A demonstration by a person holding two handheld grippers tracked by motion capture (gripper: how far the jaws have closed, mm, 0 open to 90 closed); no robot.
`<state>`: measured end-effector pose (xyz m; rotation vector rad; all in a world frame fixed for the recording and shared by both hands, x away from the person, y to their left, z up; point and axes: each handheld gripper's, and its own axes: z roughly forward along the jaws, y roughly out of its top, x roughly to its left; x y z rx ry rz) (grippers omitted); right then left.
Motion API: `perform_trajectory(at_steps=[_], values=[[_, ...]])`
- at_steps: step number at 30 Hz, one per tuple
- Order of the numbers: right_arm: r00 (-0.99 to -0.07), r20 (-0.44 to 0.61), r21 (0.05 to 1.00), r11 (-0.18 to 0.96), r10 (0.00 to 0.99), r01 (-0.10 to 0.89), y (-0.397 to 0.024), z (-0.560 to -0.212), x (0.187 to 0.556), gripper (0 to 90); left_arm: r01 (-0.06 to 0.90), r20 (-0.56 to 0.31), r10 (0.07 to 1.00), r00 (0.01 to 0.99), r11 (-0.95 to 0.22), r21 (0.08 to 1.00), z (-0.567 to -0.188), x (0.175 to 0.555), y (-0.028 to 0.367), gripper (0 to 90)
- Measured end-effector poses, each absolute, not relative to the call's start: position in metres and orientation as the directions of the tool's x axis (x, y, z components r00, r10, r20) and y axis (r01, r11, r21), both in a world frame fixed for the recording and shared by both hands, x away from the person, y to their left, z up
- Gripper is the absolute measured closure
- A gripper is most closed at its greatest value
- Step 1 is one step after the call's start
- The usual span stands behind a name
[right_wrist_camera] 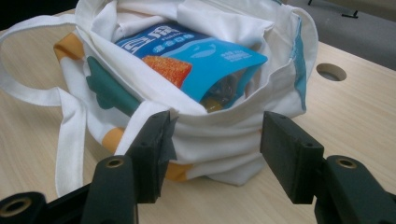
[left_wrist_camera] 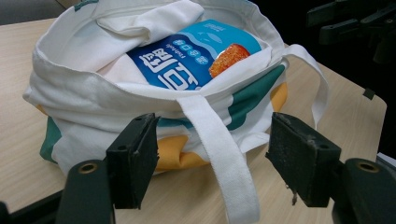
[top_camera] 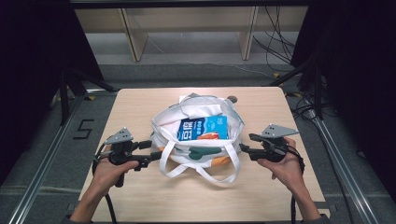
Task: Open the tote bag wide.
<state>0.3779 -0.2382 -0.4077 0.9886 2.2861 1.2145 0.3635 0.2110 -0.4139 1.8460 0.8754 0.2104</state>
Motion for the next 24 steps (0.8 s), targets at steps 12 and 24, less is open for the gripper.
perform_trajectory(at_steps=[12, 24], values=[[-0.691, -0.003, 0.825, 0.393, 0.723, 0.407, -0.241, -0.414, 0.368, 42.6, 0.46, -0.235, 0.645, 0.727, -0.203, 0.864, -0.413, 0.347, 0.211, 31.7], [-0.689, 0.012, 0.83, 0.377, 0.725, 0.41, -0.241, -0.421, 0.359, 41.2, 0.462, -0.242, 0.628, 0.74, -0.211, 0.862, -0.426, 0.33, 0.211, 30.7]])
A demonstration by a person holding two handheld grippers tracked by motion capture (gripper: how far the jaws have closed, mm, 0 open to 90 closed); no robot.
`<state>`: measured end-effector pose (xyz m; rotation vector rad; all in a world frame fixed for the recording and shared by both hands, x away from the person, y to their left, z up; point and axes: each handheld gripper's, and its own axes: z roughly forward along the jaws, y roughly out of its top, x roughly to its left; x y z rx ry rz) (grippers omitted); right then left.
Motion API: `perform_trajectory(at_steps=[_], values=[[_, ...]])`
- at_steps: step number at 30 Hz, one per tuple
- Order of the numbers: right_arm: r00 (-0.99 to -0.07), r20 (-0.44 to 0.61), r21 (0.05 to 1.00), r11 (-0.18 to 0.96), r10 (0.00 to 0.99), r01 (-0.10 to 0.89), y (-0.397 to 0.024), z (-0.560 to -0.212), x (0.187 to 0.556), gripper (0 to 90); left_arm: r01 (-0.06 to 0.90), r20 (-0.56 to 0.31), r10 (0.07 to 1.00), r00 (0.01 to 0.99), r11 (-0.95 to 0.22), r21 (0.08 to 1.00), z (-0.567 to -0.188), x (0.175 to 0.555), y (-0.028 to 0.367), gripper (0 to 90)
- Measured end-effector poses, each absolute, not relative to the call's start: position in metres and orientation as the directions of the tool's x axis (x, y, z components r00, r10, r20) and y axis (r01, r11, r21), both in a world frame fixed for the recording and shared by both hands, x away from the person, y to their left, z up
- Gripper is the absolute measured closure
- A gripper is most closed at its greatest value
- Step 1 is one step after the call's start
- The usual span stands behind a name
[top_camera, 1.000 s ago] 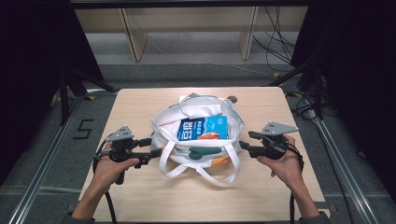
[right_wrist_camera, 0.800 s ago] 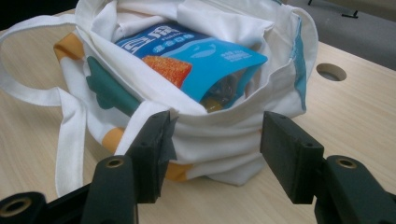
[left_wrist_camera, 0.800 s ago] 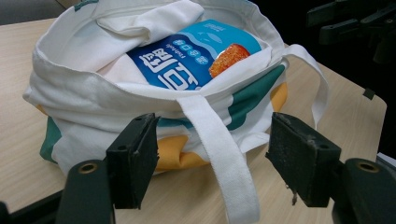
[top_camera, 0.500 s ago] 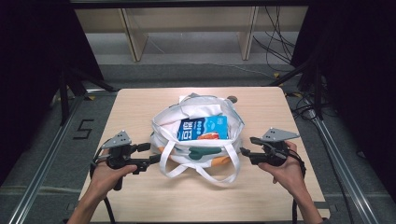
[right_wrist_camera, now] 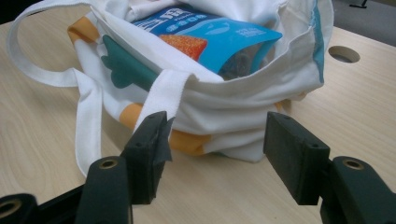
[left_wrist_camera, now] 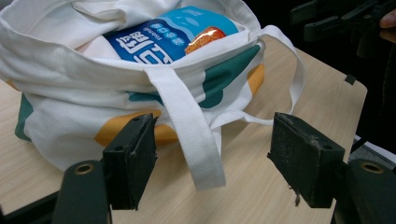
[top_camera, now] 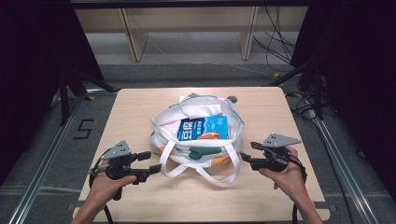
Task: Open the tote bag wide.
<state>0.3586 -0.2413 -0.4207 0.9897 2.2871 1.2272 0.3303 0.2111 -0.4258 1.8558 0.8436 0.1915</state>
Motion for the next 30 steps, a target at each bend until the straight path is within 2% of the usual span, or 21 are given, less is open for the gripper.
perform_trajectory(at_steps=[4, 19, 23, 24, 26, 28, 30], values=[[-0.695, 0.042, 0.828, 0.364, 0.718, 0.426, -0.241, -0.421, 0.354, 40.6, 0.457, -0.237, 0.634, 0.736, -0.209, 0.864, -0.431, 0.328, 0.212, 30.6], [-0.695, 0.034, 0.849, 0.346, 0.718, 0.4, -0.245, -0.428, 0.327, 36.2, 0.428, -0.208, 0.641, 0.738, -0.207, 0.88, -0.45, 0.302, 0.208, 30.3], [-0.681, 0.056, 0.847, 0.327, 0.73, 0.419, -0.248, -0.435, 0.318, 33.7, 0.429, -0.206, 0.651, 0.731, -0.203, 0.88, -0.456, 0.296, 0.21, 29.6], [-0.691, 0.031, 0.854, 0.34, 0.722, 0.394, -0.25, -0.437, 0.319, 32.6, 0.429, -0.201, 0.653, 0.73, -0.209, 0.879, -0.458, 0.294, 0.211, 29.6], [-0.677, 0.062, 0.846, 0.322, 0.733, 0.425, -0.251, -0.441, 0.314, 29.2, 0.439, -0.212, 0.664, 0.717, -0.194, 0.877, -0.461, 0.292, 0.211, 29.0], [-0.677, 0.04, 0.852, 0.329, 0.735, 0.407, -0.254, -0.446, 0.312, 28.8, 0.437, -0.212, 0.66, 0.721, -0.195, 0.878, -0.463, 0.291, 0.212, 28.2], [-0.671, 0.075, 0.844, 0.311, 0.738, 0.437, -0.255, -0.449, 0.308, 27.0, 0.443, -0.222, 0.666, 0.712, -0.181, 0.878, -0.466, 0.289, 0.211, 27.4]])
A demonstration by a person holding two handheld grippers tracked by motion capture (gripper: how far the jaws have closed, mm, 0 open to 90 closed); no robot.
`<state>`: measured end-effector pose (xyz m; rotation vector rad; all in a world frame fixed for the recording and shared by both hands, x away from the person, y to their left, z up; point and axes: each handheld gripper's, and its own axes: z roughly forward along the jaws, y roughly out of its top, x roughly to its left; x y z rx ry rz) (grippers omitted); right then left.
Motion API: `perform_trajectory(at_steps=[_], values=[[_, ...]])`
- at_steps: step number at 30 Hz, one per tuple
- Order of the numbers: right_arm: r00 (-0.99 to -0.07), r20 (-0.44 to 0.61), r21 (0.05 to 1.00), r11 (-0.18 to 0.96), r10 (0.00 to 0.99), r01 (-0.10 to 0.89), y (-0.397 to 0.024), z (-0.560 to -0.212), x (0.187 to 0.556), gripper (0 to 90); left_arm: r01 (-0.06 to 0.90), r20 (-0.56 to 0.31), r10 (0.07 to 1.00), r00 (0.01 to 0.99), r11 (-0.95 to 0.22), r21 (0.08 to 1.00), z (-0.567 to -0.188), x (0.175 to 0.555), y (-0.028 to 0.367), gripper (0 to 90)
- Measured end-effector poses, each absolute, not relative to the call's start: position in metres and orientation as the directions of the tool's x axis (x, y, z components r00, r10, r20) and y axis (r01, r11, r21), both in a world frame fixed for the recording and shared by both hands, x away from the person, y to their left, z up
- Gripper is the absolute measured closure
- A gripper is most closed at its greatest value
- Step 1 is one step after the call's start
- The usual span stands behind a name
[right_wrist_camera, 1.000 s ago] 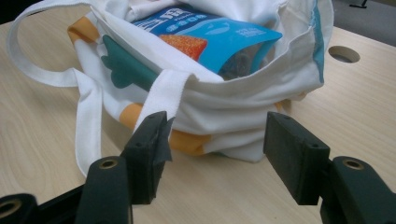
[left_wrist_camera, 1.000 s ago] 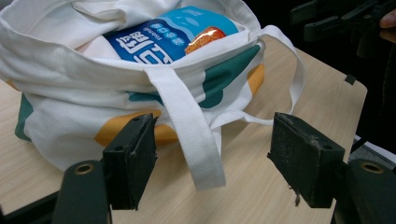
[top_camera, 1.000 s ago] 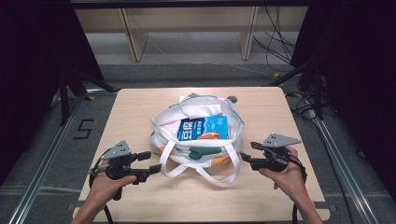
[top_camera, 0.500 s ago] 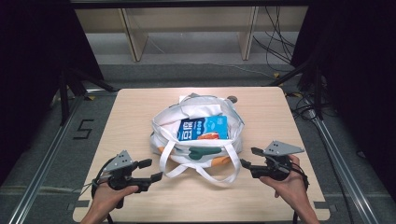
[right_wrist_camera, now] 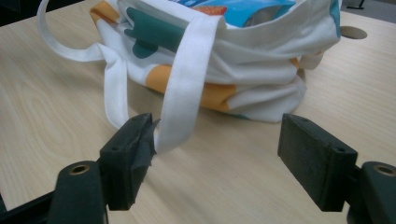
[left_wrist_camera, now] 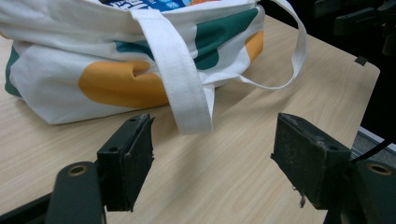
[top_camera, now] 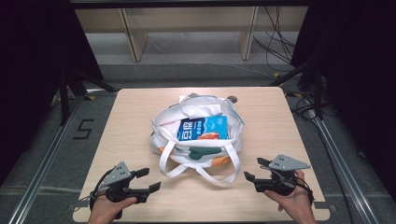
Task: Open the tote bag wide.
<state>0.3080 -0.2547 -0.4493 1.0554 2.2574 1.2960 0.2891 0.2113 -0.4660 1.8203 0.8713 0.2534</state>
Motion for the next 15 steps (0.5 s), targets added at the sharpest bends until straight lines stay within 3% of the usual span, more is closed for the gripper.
perform_trajectory(at_steps=[2, 5, 15], values=[[-0.679, 0.036, 0.854, 0.331, 0.733, 0.402, -0.258, -0.453, 0.308, 26.8, 0.427, -0.202, 0.656, 0.727, -0.202, 0.881, -0.468, 0.289, 0.212, 27.1], [-0.676, 0.077, 0.847, 0.31, 0.733, 0.432, -0.258, -0.456, 0.303, 25.3, 0.443, -0.209, 0.668, 0.714, -0.2, 0.874, -0.471, 0.286, 0.212, 25.3], [-0.67, 0.073, 0.842, 0.314, 0.738, 0.438, -0.264, -0.467, 0.291, 24.1, 0.424, -0.171, 0.681, 0.712, -0.222, 0.878, -0.479, 0.279, 0.211, 22.4]])
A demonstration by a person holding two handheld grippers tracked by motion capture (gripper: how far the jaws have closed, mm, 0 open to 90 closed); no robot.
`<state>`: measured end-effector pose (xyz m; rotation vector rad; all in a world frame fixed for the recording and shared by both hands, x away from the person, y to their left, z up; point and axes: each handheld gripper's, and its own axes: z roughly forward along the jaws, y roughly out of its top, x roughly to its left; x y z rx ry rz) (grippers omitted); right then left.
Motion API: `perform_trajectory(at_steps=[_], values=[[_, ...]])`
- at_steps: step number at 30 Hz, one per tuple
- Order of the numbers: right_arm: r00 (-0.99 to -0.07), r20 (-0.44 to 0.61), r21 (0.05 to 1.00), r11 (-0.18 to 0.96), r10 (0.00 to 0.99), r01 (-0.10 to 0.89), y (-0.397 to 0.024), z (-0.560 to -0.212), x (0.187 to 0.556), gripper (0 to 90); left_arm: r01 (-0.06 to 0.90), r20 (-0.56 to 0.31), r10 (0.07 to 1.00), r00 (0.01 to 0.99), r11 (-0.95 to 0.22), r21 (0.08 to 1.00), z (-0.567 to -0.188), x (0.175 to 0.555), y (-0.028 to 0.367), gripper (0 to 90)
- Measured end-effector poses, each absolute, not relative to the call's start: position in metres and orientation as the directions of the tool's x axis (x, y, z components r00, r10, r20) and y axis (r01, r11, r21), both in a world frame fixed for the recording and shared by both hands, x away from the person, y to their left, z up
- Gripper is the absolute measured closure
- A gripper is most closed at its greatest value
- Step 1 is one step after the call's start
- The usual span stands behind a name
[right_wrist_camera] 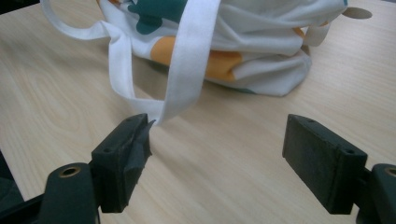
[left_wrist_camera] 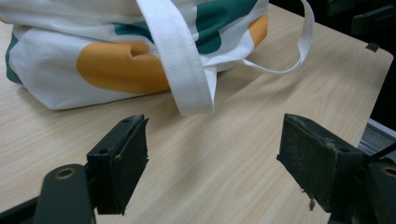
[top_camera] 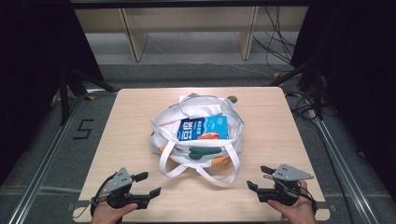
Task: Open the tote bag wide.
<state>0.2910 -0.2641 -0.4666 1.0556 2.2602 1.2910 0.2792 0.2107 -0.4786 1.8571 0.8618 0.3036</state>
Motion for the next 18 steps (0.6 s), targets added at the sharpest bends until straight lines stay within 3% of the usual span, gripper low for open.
perform_trajectory(at_steps=[8, 10, 12, 14, 18], values=[[-0.682, 0.061, 0.835, 0.337, 0.729, 0.434, -0.27, -0.477, 0.284, 23.3, 0.406, -0.125, 0.679, 0.724, -0.272, 0.872, -0.485, 0.276, 0.21, 21.7], [-0.669, 0.09, 0.825, 0.321, 0.738, 0.465, -0.27, -0.477, 0.279, 23.3, 0.406, -0.127, 0.681, 0.722, -0.268, 0.874, -0.486, 0.275, 0.211, 21.4], [-0.68, 0.053, 0.838, 0.338, 0.731, 0.429, -0.272, -0.48, 0.281, 23.3, 0.434, -0.155, 0.693, 0.704, -0.247, 0.866, -0.488, 0.274, 0.21, 21.4], [-0.667, 0.102, 0.818, 0.319, 0.738, 0.478, -0.27, -0.482, 0.276, 23.3, 0.418, -0.132, 0.689, 0.713, -0.266, 0.868, -0.488, 0.275, 0.211, 21.3], [-0.682, 0.048, 0.827, 0.354, 0.73, 0.437, -0.272, -0.484, 0.277, 23.5, 0.415, -0.133, 0.682, 0.719, -0.268, 0.869, -0.489, 0.276, 0.21, 21.4]])
